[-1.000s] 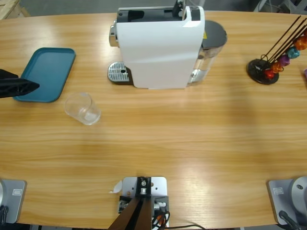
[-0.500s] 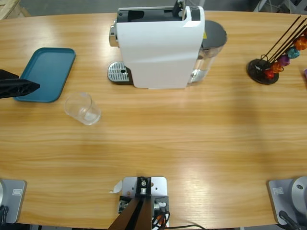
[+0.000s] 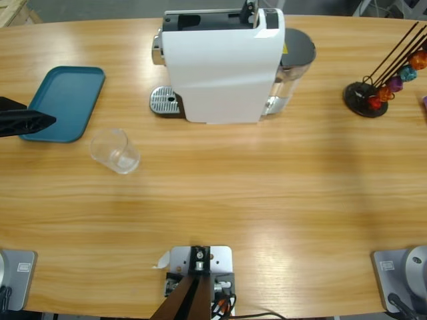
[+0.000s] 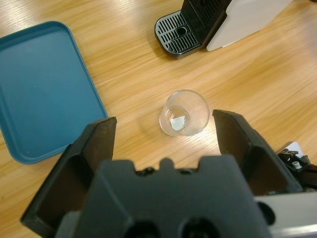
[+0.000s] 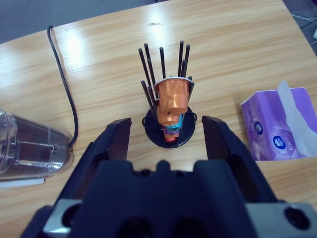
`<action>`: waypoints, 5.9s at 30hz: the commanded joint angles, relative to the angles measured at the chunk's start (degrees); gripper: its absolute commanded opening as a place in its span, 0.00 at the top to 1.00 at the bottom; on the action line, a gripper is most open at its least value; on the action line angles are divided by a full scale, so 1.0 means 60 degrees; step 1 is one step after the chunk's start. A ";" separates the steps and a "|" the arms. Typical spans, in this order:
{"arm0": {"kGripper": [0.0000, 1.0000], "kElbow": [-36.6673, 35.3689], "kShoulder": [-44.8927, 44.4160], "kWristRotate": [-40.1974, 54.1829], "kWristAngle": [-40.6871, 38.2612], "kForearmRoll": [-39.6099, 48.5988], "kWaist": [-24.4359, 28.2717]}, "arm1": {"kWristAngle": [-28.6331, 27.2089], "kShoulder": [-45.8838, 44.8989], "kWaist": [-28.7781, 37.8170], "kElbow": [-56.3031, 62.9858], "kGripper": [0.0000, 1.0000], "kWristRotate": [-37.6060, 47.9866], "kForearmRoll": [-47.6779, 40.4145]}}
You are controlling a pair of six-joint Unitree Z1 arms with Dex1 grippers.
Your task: Pour coffee
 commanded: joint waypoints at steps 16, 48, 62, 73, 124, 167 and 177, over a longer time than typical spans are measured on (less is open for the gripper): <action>0.16 0.0357 0.0036 -0.0032 0.0171 -0.0113 -0.0075 | -0.0030 0.0855 -0.0329 0.0166 0.38 -0.0070 -0.0434; 0.17 0.0386 0.0001 -0.0018 0.0171 -0.0154 -0.0075 | -0.0300 0.0942 -0.0344 0.0181 0.79 -0.0158 -0.0420; 0.17 0.0401 0.0001 -0.0018 0.0171 -0.0157 -0.0075 | -0.0414 0.0901 -0.0344 0.0166 1.00 -0.0205 -0.0376; 0.17 0.0415 0.0030 -0.0015 0.0166 -0.0186 -0.0075 | -0.0373 0.0380 -0.0344 -0.0053 1.00 -0.0407 -0.0262; 0.17 0.0591 0.0045 0.0129 -0.0151 -0.0520 -0.0075 | 0.5451 0.4168 0.6131 -0.6839 1.00 -0.7591 0.3943; 0.17 0.0650 -0.0061 0.0143 -0.0297 -0.0537 -0.0075 | 0.3169 0.6623 0.5621 -0.9619 1.00 -0.8654 0.3902; 0.17 0.0650 -0.0072 0.0143 -0.0297 -0.0537 -0.0075 | 0.3148 0.6831 0.5545 -0.9619 1.00 -0.8654 0.3817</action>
